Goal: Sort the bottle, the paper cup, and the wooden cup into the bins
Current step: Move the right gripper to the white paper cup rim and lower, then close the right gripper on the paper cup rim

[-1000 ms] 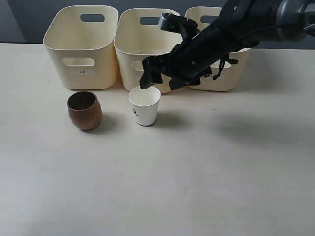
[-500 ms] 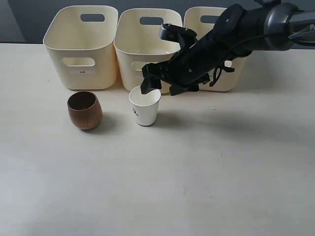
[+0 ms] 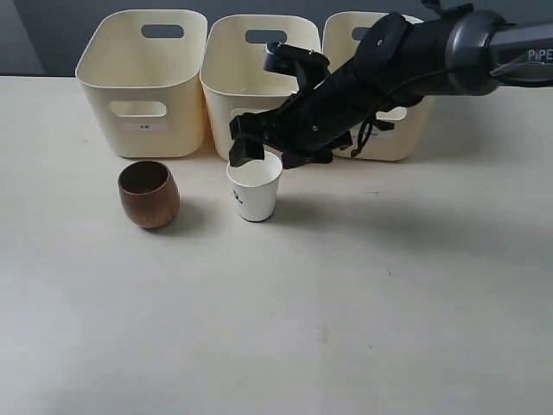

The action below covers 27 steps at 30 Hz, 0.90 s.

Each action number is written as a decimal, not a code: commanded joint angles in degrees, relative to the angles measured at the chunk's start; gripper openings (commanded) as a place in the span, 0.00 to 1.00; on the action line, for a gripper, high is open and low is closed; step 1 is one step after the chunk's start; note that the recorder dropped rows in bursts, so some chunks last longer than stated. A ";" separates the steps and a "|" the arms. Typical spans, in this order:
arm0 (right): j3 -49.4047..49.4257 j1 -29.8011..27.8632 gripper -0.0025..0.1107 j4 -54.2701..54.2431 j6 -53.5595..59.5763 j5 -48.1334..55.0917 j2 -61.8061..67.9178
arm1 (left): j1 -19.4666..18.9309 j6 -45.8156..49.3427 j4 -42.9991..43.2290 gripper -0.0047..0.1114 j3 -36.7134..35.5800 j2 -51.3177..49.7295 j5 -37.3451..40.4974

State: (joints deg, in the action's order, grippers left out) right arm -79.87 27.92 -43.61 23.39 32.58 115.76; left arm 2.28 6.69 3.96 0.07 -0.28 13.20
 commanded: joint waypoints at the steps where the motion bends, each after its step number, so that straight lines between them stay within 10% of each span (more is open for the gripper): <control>1: -0.24 0.08 0.71 0.14 -0.67 -1.24 -0.06 | 0.18 -0.11 0.00 0.04 -0.07 0.28 -0.31; 14: -0.24 0.08 0.70 0.45 -1.35 -3.53 4.09 | 0.18 -0.11 0.00 0.04 -0.07 0.28 -0.31; 23: -0.24 0.08 0.06 2.53 -1.35 -2.51 4.68 | 0.18 -0.11 0.00 0.04 -0.07 0.28 -0.31; 27: -0.24 0.08 0.02 3.44 -1.35 -1.95 4.68 | 0.18 -0.11 0.00 0.04 -0.07 0.28 -0.31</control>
State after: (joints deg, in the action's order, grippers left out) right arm -79.87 28.00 -40.92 22.04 30.15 120.55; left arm 2.28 6.69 3.96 0.07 -0.28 13.20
